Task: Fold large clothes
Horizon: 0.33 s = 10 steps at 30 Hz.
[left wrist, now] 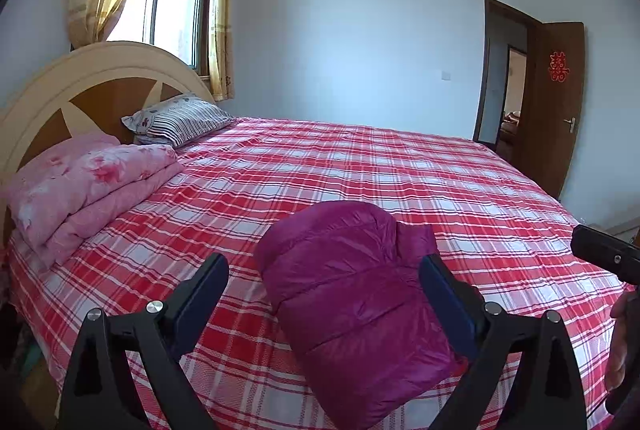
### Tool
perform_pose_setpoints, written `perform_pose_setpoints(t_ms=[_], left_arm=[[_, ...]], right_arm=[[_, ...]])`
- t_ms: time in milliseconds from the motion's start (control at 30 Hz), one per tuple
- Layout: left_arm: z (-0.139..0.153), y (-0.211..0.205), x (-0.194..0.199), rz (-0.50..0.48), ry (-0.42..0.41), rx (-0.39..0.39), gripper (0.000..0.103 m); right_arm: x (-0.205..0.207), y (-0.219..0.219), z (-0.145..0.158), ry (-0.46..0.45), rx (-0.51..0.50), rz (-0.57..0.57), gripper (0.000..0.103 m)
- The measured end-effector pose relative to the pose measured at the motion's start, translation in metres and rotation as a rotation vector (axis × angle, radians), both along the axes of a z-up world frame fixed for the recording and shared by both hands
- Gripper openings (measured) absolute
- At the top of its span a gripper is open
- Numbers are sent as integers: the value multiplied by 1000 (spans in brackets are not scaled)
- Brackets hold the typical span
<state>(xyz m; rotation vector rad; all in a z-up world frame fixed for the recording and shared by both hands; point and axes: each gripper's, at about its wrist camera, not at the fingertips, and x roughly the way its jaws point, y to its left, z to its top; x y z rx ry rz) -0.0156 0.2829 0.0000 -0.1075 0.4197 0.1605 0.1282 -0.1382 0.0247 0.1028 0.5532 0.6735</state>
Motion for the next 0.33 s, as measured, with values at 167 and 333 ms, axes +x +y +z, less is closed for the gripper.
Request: perform_pose_setpoints(t_ms=[167, 333], left_arm=[[-3, 2, 0, 5, -2, -9, 97], [-4, 3, 1, 2, -5, -8, 97]], right_arm=[[0, 2, -2, 7, -6, 0, 103], [0, 4, -4, 10, -13, -1, 103]])
